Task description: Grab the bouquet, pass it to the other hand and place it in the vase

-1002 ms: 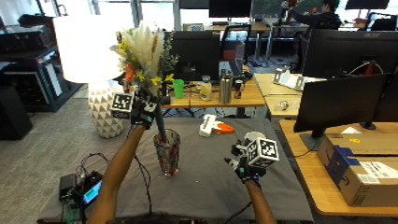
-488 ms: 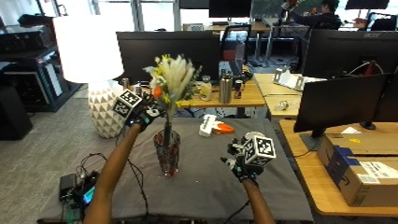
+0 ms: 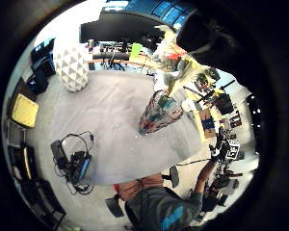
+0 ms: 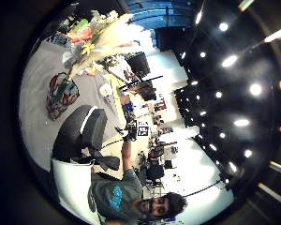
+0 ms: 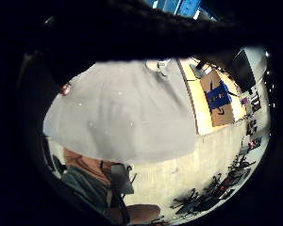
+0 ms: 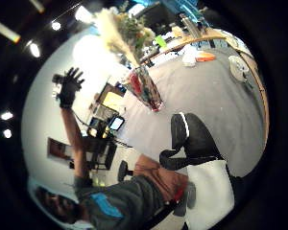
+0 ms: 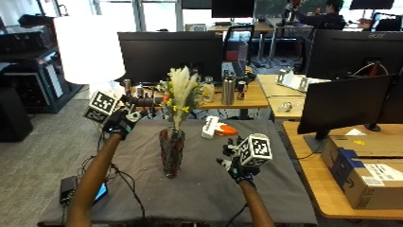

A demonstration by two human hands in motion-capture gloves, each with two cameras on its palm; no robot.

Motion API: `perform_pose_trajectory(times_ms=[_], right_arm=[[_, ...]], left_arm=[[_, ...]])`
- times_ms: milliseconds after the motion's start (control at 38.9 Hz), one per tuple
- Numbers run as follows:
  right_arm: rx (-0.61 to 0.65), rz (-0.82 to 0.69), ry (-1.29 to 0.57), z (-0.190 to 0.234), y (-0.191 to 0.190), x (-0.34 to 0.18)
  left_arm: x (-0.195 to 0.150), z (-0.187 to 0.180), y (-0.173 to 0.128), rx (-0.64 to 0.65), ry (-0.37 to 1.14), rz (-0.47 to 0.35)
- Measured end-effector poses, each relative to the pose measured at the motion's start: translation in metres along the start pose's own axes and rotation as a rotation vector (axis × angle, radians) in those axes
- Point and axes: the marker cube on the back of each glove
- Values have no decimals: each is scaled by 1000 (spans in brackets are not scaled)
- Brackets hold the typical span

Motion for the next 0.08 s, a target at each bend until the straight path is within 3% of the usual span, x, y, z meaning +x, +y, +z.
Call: perform_pose_trajectory(times_ms=[77], right_arm=[[6, -9, 3, 0, -1, -3]], left_arm=[[3, -4, 9, 10, 7, -2]])
